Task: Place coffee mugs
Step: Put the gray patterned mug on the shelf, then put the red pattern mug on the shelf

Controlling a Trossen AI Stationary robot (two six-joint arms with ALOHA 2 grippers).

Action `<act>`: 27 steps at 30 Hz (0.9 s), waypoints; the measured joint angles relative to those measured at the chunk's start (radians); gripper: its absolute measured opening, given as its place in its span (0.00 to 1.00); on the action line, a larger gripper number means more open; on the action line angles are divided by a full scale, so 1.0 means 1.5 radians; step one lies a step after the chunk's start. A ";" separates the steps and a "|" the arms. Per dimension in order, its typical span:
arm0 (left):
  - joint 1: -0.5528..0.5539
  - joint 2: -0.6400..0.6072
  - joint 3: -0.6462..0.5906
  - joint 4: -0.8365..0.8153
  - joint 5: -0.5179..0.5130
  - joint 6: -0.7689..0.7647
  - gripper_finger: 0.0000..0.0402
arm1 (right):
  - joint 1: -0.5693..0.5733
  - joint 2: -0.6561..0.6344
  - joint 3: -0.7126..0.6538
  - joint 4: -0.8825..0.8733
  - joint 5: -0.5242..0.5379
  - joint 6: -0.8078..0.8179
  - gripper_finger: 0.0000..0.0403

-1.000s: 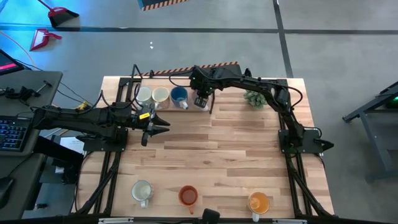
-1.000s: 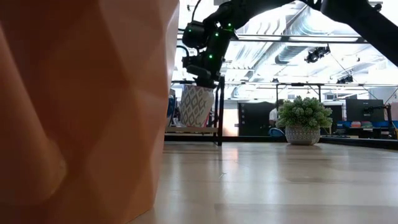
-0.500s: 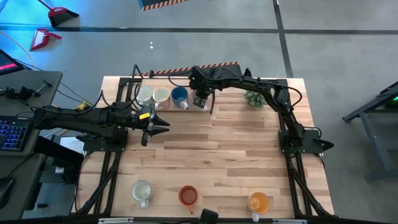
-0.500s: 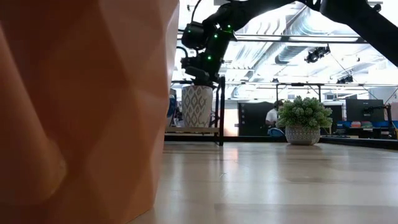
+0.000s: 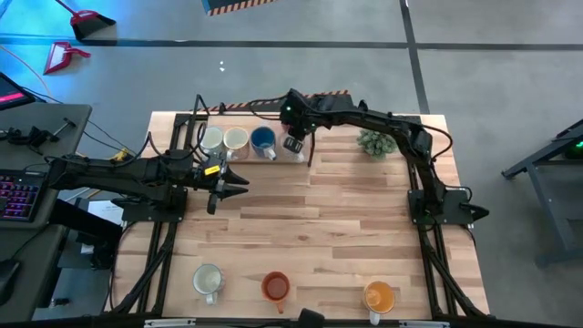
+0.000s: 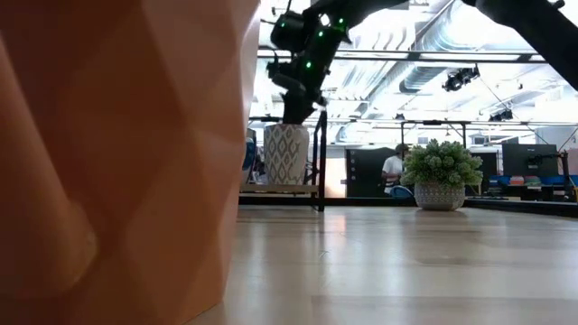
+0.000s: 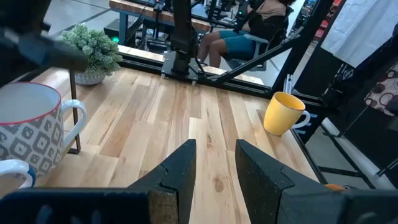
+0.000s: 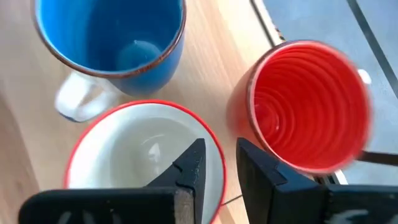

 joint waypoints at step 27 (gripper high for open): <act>-0.001 0.000 0.000 -0.003 0.035 -0.007 0.25 | 0.383 -0.168 -0.047 -0.211 0.048 0.242 0.17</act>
